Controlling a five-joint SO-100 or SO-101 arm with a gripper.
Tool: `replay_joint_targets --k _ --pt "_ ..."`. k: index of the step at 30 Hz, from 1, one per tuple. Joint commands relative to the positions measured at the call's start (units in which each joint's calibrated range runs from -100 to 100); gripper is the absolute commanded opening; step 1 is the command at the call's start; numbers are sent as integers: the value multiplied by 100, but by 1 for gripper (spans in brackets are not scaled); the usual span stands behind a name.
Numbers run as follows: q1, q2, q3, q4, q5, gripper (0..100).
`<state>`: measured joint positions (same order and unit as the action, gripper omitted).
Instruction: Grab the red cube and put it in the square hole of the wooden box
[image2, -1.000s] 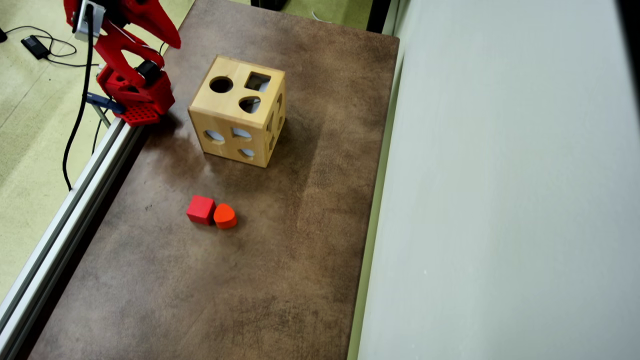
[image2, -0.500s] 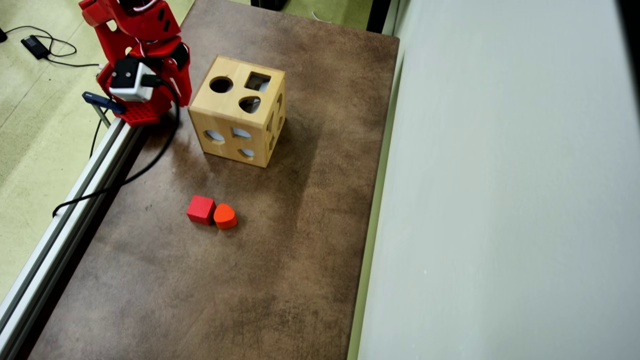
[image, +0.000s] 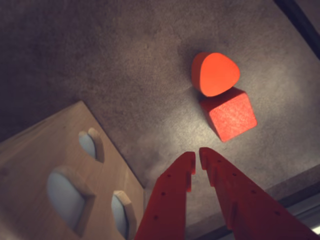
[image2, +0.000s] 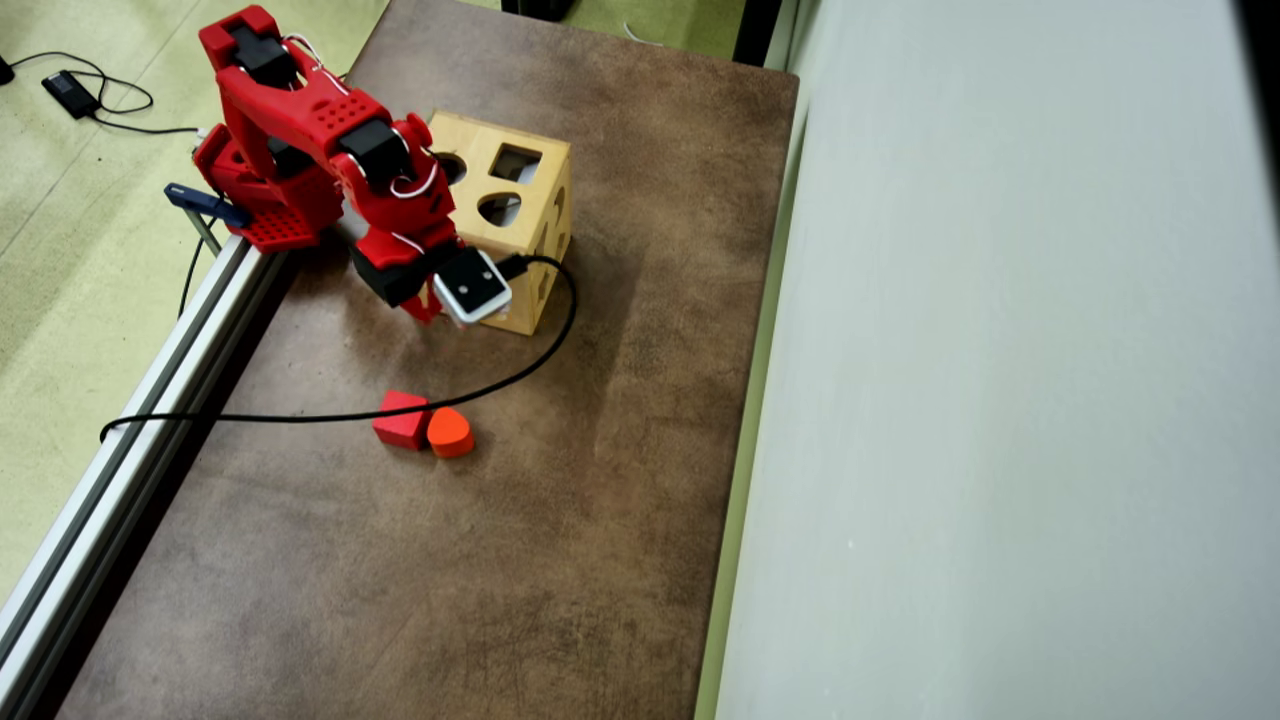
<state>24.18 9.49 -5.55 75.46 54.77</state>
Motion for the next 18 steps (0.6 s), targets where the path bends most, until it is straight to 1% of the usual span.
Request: replay_joint_targets --k 1,4,6,9,18 --pt "412 -79 -98 -55 -190 3" --pt "739 -104 -107 -55 -679 3" --pt "925 -155 -107 -55 -1162 3" --pt "1088 -164 -124 -47 -2144 3" --pt "1096 49 -98 -39 -5177 3"
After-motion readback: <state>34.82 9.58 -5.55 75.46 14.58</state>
